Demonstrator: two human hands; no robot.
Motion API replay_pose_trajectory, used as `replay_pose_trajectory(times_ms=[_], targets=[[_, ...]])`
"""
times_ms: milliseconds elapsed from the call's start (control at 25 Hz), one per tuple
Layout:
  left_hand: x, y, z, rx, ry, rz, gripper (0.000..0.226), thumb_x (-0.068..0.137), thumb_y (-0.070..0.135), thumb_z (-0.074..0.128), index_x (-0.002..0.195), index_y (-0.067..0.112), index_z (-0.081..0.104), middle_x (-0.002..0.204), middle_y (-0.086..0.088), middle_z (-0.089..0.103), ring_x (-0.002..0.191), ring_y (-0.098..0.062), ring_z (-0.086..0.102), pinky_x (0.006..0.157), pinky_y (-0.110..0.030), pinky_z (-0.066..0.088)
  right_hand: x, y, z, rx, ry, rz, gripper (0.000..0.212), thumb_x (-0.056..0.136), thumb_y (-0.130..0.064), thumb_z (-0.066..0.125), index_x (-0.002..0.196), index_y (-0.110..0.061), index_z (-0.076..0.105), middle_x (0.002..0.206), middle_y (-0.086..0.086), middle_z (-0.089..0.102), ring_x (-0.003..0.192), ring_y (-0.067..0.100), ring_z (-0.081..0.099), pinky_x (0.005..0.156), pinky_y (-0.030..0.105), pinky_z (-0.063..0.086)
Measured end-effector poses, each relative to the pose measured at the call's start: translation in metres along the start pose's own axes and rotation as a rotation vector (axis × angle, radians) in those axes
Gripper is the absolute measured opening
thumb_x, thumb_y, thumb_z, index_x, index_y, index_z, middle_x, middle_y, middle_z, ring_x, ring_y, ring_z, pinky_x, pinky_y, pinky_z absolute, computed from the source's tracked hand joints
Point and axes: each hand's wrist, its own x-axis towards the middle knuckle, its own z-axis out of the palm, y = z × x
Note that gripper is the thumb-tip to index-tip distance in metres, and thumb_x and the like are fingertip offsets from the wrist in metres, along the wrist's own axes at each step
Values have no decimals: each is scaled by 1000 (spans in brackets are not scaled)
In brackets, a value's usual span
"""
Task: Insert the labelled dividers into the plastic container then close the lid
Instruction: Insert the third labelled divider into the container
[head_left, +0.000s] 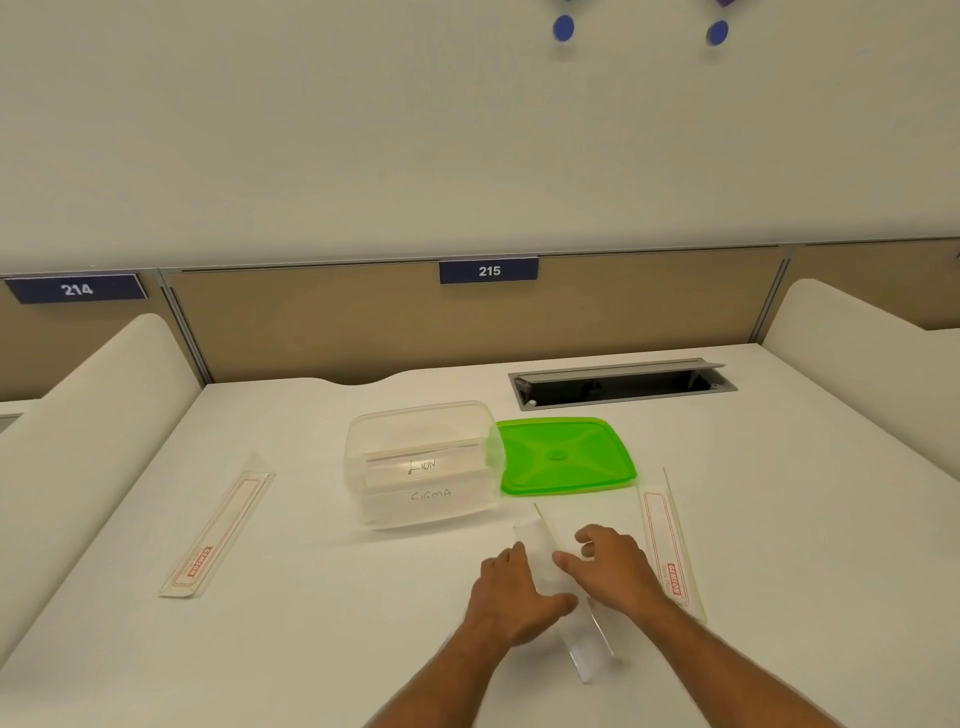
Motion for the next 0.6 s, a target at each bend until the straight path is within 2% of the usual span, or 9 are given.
replay_pose_trajectory(times_ms=[80, 280, 440, 520, 600], targets=[[-3, 3, 2, -13, -24, 5, 86, 61, 77, 56, 126, 20, 49, 127, -1, 58, 116, -24, 50, 95, -39, 46, -1, -3, 1, 20, -17, 14, 63, 81, -56, 65, 130, -17, 55, 128, 4, 64, 112, 20, 63, 96, 33, 51], [-10, 9, 7, -22, -76, 22, 88, 61, 79, 55, 126, 22, 48, 125, 1, 57, 114, -22, 51, 94, -40, 46, -5, -11, 6, 0, -18, 14, 52, 83, -55, 63, 121, -19, 64, 122, 0, 68, 105, 17, 65, 94, 29, 51], [-15, 11, -1, -45, -97, 5, 85, 59, 76, 62, 124, 23, 47, 122, 3, 56, 113, -22, 49, 94, -40, 44, -8, -15, 11, 127, -12, 49, 34, 92, -48, 55, 94, -19, 73, 100, 1, 74, 84, 16, 69, 81, 31, 58], [-18, 9, -4, 2, -110, -5, 91, 61, 74, 66, 132, 23, 43, 130, 2, 52, 119, -23, 45, 99, -42, 41, -9, -16, 13, 205, -29, 103, 29, 95, -37, 52, 91, -15, 70, 98, 4, 72, 81, 22, 70, 70, 35, 62], [-18, 5, -5, 87, -137, -2, 106, 65, 71, 69, 149, 22, 27, 148, 0, 39, 133, -25, 35, 107, -44, 33, -9, -18, 12, 243, -39, 129, 26, 95, -27, 50, 91, -10, 69, 98, 8, 72, 75, 24, 71, 63, 38, 63]])
